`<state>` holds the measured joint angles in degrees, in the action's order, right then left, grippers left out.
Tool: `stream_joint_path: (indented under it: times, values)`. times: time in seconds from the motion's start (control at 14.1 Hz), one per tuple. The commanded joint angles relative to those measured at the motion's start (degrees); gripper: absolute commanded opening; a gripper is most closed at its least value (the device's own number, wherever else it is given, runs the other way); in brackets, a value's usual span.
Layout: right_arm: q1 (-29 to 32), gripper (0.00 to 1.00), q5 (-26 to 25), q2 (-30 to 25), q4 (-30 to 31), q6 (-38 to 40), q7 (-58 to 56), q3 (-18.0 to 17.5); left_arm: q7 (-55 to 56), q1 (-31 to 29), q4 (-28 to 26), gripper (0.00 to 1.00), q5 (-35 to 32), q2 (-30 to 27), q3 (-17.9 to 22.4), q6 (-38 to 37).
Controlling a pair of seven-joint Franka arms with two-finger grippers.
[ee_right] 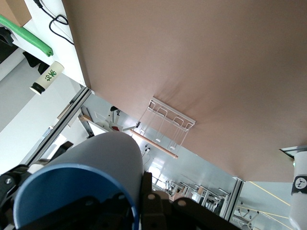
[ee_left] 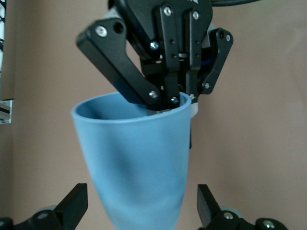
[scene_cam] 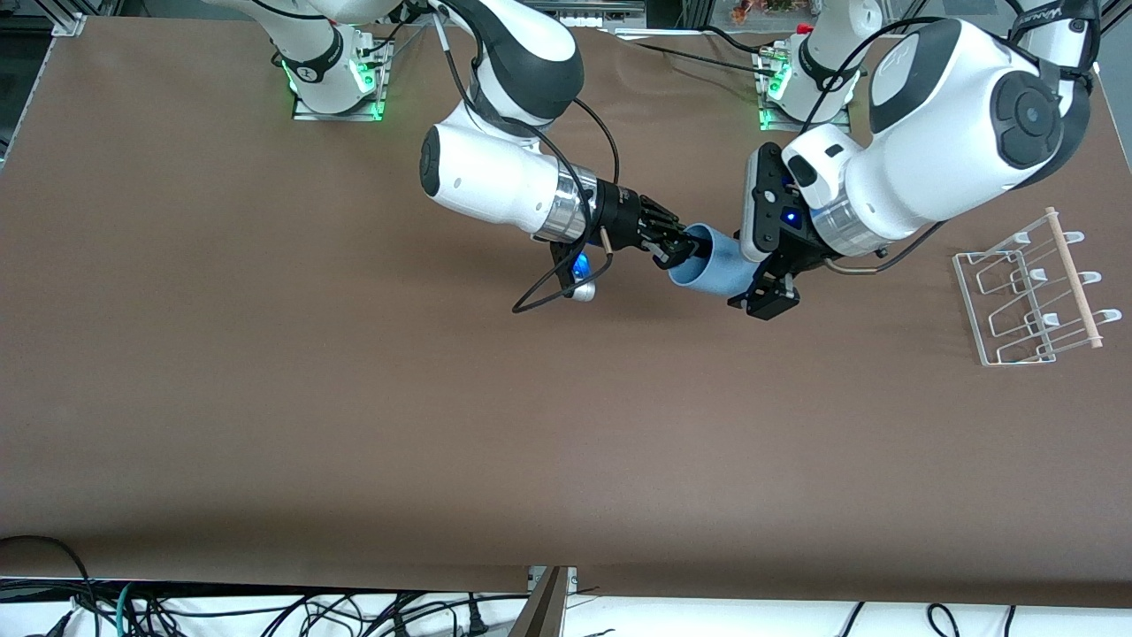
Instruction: Transfer cup to left arm and place on rack
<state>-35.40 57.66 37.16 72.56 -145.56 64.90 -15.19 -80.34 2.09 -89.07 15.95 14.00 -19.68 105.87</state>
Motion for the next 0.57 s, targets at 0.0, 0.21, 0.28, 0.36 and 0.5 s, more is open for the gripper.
stream_joint_path:
  times: [0.0, 0.21, 0.28, 0.36, 0.5]
  values:
    - [-0.1, 0.0, 1.0, 0.5, -0.9, -0.3, -0.5, -0.1, -1.9, -0.9, -1.8, 1.0, 0.6, -0.6, -0.4, 1.3]
    - [-0.1, 0.0, 1.0, 0.5, -0.8, -0.3, -0.6, -0.1, -2.0, -1.0, -3.1, 1.0, 0.7, -0.6, -0.4, 2.9]
    - [-0.1, 0.0, 1.0, 0.5, -0.9, -0.3, -0.6, -0.1, -2.1, -1.0, -3.1, 0.96, 0.7, -0.1, -0.4, 3.4]
    - [0.0, 0.0, 1.0, 0.6, -0.9, -0.3, -0.6, -0.1, -2.8, -1.0, -3.1, 0.88, 1.0, 0.3, -0.5, 4.0]
    - [0.0, 0.0, 1.0, 0.5, -0.8, -0.3, -0.6, -0.1, -2.8, -0.9, -3.2, 0.52, 1.2, 0.7, -0.5, 4.7]
